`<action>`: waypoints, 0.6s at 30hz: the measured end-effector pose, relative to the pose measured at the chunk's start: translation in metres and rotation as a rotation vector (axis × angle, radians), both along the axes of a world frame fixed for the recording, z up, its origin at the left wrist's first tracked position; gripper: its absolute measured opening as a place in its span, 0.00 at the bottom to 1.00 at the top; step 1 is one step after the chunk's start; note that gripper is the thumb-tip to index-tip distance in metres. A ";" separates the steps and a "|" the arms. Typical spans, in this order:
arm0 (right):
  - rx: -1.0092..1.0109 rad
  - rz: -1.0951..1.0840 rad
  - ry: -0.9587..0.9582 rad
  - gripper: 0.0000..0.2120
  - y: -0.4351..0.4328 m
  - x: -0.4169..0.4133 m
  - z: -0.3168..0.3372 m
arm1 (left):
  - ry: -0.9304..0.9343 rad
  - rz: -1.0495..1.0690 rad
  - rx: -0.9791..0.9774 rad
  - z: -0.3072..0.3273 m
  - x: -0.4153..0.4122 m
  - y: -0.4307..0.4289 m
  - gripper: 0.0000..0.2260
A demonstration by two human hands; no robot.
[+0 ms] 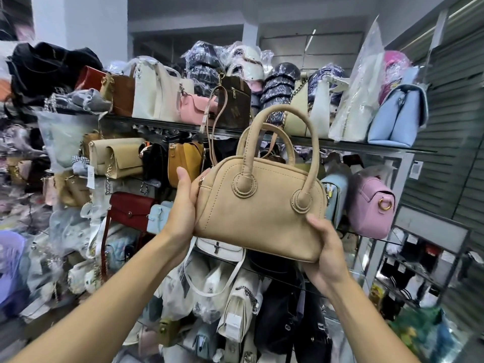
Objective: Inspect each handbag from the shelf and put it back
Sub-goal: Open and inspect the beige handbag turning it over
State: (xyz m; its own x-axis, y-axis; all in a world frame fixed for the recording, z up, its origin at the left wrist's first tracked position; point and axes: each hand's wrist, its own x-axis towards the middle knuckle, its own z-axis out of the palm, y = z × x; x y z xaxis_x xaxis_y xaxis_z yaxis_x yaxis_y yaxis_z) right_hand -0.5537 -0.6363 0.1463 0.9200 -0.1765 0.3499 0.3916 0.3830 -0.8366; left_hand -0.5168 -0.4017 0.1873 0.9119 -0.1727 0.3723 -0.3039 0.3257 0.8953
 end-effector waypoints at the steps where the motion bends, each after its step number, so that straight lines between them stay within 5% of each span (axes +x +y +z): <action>1: 0.043 -0.005 -0.042 0.21 -0.001 0.001 0.002 | 0.015 -0.020 -0.013 0.000 -0.001 0.000 0.36; 6: 0.150 0.048 -0.023 0.36 -0.004 0.002 0.011 | 0.023 -0.067 -0.028 -0.003 -0.005 -0.004 0.41; 18: 0.344 0.089 0.108 0.31 -0.020 0.021 -0.006 | -0.072 -0.050 0.018 -0.015 -0.037 -0.032 0.25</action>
